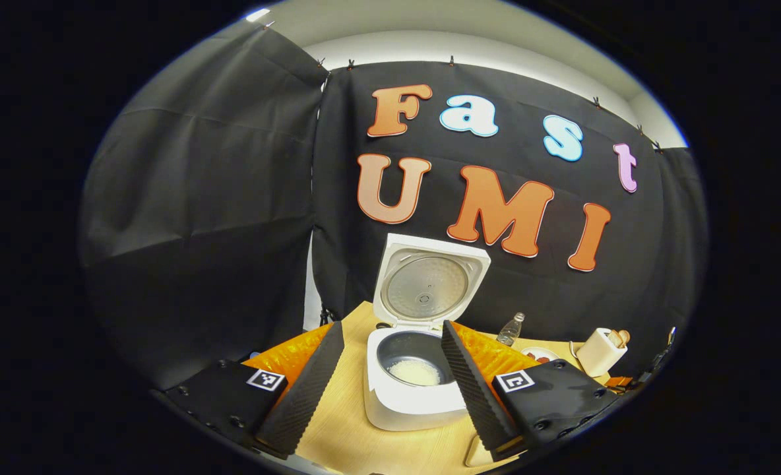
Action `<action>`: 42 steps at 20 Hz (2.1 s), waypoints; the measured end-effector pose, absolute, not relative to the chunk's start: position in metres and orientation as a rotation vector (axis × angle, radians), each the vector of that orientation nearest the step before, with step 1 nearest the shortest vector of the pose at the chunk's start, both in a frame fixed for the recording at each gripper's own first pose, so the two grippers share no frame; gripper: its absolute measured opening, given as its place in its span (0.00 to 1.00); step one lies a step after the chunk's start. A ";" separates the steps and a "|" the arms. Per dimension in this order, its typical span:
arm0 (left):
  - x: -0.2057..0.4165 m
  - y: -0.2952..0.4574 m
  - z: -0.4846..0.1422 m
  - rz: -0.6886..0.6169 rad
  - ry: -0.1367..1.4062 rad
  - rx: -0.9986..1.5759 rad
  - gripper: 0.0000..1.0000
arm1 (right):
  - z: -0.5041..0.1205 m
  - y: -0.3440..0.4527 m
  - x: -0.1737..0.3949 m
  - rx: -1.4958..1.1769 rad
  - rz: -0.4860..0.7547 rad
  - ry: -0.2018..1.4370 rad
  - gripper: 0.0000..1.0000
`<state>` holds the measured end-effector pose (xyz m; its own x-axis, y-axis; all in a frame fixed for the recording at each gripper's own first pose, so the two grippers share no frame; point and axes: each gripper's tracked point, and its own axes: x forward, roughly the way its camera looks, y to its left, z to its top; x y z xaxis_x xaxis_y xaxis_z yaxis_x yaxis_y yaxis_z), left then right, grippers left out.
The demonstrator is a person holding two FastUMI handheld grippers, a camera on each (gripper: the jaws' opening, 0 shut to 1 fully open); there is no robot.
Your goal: Close the left gripper, press the button to open the rice cooker; take a wooden spoon from the chopstick holder with the right hand, scoop a spoonful of rice and pour it into the rice cooker, then put the wooden spoon back into the chopstick holder.
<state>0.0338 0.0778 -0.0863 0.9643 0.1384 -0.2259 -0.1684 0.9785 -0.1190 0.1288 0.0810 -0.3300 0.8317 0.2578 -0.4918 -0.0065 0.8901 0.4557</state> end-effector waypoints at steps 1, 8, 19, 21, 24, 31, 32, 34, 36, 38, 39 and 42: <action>0.036 0.078 -0.083 0.153 0.214 -0.134 1.00 | -0.321 0.079 0.126 0.444 0.144 0.557 0.57; 0.081 0.067 -0.039 0.107 0.156 -0.102 1.00 | -0.271 0.064 0.107 0.226 0.125 0.463 0.95; 0.258 0.052 0.051 0.056 0.069 0.008 1.00 | -0.240 0.076 0.060 0.264 0.084 0.442 0.95; 0.294 0.050 0.046 0.054 0.094 0.028 1.00 | -0.240 0.072 0.057 0.265 0.058 0.441 0.95; 0.345 0.044 0.019 0.030 0.177 0.017 1.00 | -0.237 0.067 0.053 0.275 0.029 0.442 0.95; 0.409 0.048 -0.058 0.049 0.360 0.019 1.00 | -0.232 0.055 0.049 0.284 -0.016 0.452 0.95; 0.411 0.048 -0.065 0.052 0.374 0.020 1.00 | -0.232 0.054 0.049 0.287 -0.020 0.453 0.95; 0.415 0.048 -0.079 0.056 0.408 0.010 1.00 | -0.230 0.058 0.050 0.304 -0.017 0.454 0.95; 0.414 0.048 -0.090 0.059 0.433 -0.016 1.00 | -0.228 0.064 0.049 0.307 -0.004 0.456 0.95; 0.410 0.048 -0.089 0.053 0.427 -0.010 0.99 | -0.229 0.067 0.048 0.295 0.006 0.460 0.95; 0.409 0.047 -0.088 0.048 0.422 -0.008 1.00 | -0.228 0.069 0.048 0.288 0.012 0.460 0.95; 0.391 0.042 -0.092 0.036 0.431 -0.009 1.00 | -0.220 0.071 0.049 0.260 0.029 0.443 0.95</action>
<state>0.3913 0.0417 -0.0920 0.9080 0.0332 -0.4177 -0.0370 0.9993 -0.0010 0.0495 0.0712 -0.2200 0.9038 0.0838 -0.4196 0.0288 0.9665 0.2552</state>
